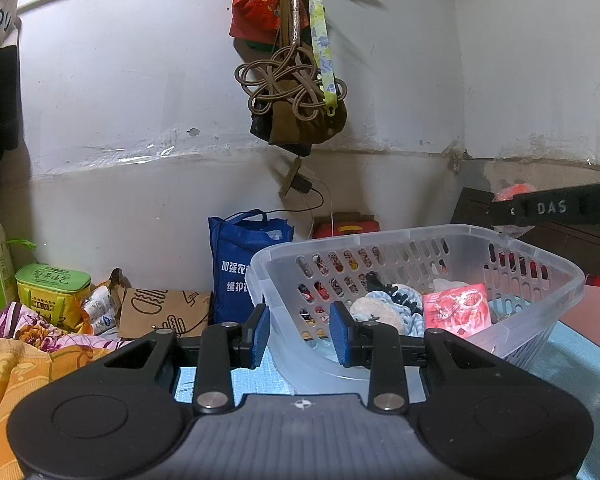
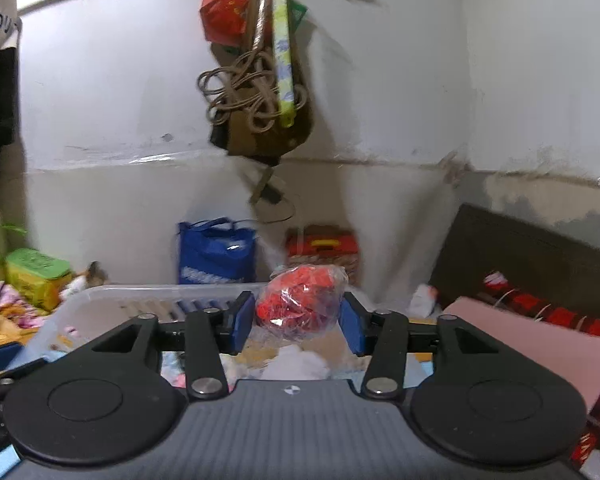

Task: Organize objects
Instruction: 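Carry the red-wrapped item into the basket and release it, then grasp the plastic-wrapped clear bottle with the right tool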

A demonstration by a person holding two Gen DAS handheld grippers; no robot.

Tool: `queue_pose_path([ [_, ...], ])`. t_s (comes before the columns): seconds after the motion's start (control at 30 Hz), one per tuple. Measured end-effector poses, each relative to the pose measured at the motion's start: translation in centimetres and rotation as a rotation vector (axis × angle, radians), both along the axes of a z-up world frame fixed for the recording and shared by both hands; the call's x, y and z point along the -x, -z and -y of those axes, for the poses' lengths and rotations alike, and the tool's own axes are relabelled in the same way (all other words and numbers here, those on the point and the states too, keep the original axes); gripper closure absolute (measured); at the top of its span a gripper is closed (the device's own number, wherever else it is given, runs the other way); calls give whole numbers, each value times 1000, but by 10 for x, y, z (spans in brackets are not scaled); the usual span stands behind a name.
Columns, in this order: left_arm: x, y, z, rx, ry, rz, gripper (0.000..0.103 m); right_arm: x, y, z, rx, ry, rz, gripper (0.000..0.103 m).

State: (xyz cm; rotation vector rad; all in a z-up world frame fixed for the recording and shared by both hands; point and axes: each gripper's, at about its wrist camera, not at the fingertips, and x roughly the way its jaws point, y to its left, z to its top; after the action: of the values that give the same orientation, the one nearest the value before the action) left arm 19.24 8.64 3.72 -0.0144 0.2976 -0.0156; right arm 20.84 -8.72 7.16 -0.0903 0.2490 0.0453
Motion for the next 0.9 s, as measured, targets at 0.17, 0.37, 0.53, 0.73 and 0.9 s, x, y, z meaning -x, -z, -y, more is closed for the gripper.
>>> queue_pose_path([
  [0.17,-1,1,0,2,1,0,67,25,11,-3,35,56,148,0],
  [0.37,-2,2,-1,1,5,-2,66,75,30,3,-25,4,158,0],
  [0.53,-2,1,-1,1,7,-2,66,124,76,-4,-68,-80,65,0],
  [0.73,-3,1,-2,0,8,-2,66,146,128,-35,-110,-145,-102,0],
  [0.9,-3,1,-2,2,11,-2,66,145,134,-56,-106,-194,-111,0],
])
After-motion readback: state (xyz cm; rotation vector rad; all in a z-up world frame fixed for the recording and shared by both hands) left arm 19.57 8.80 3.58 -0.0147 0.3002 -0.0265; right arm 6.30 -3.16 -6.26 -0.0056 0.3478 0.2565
